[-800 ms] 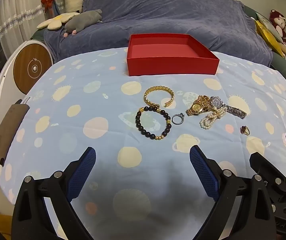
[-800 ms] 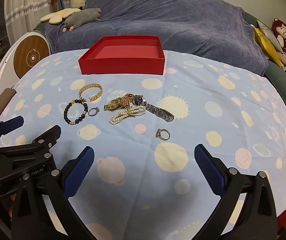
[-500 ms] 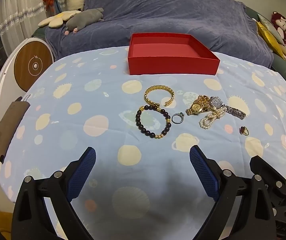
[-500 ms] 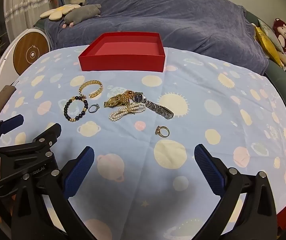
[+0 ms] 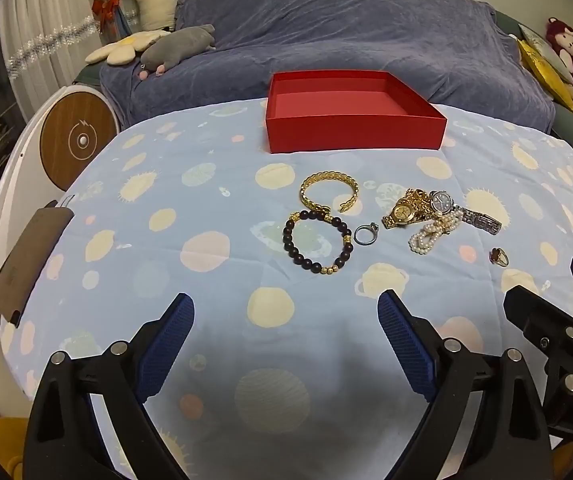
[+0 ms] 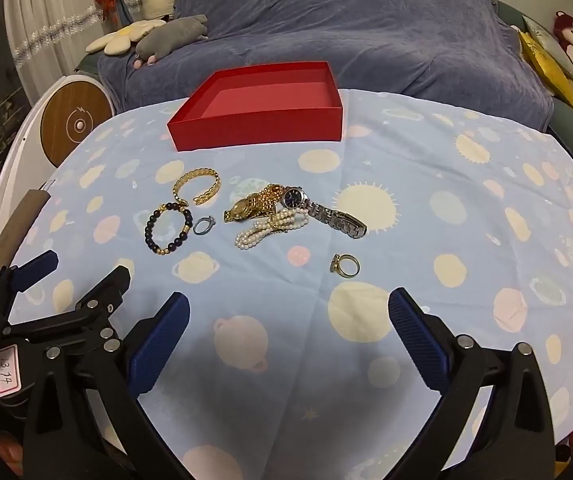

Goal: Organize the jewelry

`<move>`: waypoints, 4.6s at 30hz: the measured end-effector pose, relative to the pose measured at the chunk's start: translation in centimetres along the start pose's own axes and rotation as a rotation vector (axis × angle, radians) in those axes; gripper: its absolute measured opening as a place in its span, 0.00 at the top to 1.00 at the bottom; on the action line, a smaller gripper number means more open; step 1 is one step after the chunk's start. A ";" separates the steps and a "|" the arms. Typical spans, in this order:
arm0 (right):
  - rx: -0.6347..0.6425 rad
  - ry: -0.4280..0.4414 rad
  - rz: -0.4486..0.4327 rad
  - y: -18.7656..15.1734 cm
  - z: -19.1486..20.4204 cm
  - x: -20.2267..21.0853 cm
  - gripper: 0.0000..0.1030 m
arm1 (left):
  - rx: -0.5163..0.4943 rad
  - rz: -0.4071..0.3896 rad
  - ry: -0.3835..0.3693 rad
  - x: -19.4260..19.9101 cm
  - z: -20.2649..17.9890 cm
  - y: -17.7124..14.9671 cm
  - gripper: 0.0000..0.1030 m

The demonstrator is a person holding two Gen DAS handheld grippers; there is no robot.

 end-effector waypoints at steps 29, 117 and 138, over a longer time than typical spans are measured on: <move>0.050 -0.057 0.014 -0.5 0.1 -1.5 0.06 | 0.015 0.030 -0.021 -1.3 -0.1 -0.2 0.14; 0.126 0.123 0.114 6.2 -2.1 -12.5 0.80 | 0.049 0.148 -0.137 -7.2 -0.6 2.0 0.14; 0.020 0.119 0.089 5.4 -6.4 -9.8 0.92 | -0.213 0.187 -0.365 -9.1 -10.7 3.2 0.49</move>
Point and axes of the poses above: each gripper's, at about its wrist camera, not at the fingertips, and x roughly against the way its jaws point, z to its left, y to its top, the point moved 7 cm from there along -x, roughly the way its jaws point, and after that the axes turned 15 degrees about x, right-handed, at the moved point
